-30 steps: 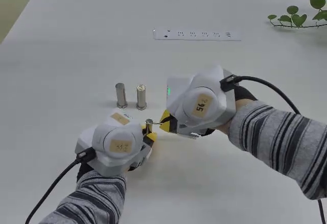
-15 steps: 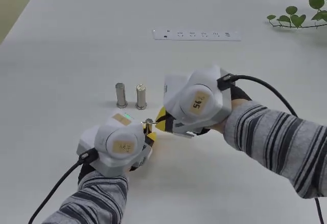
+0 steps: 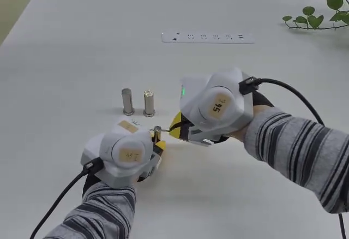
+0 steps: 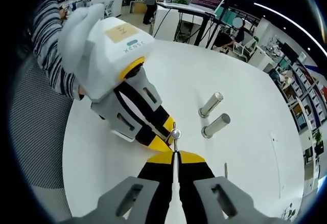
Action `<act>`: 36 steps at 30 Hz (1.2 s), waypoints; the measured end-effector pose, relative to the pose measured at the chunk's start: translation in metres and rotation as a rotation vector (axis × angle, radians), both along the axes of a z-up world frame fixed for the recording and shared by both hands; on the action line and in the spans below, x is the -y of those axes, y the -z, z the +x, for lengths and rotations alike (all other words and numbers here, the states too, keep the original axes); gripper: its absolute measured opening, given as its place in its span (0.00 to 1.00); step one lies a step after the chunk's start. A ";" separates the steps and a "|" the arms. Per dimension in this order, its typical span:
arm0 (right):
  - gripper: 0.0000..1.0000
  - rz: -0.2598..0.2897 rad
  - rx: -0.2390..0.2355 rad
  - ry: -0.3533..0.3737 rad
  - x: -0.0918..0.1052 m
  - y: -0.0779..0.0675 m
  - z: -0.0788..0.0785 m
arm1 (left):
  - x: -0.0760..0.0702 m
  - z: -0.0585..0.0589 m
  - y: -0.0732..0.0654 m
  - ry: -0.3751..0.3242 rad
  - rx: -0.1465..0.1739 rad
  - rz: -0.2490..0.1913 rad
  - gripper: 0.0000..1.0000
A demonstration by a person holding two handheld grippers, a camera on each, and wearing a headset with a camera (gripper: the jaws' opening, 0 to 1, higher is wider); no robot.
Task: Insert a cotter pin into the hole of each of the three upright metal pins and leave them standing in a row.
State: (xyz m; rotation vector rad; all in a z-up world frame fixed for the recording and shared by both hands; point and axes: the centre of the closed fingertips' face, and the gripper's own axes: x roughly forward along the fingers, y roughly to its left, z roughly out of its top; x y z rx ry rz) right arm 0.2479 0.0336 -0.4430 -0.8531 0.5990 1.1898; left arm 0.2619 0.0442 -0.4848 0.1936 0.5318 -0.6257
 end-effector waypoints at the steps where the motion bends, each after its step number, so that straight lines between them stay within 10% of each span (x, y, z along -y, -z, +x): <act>1: 0.00 0.001 0.000 -0.001 -0.001 0.000 0.000 | 0.000 0.000 0.000 -0.001 -0.001 -0.002 0.05; 16: 0.00 0.019 -0.004 0.002 -0.007 -0.002 -0.002 | -0.001 0.000 0.000 -0.007 -0.002 -0.003 0.05; 36: 0.22 0.196 -0.153 0.292 0.017 0.001 -0.001 | -0.005 0.002 0.000 -0.004 -0.023 -0.011 0.05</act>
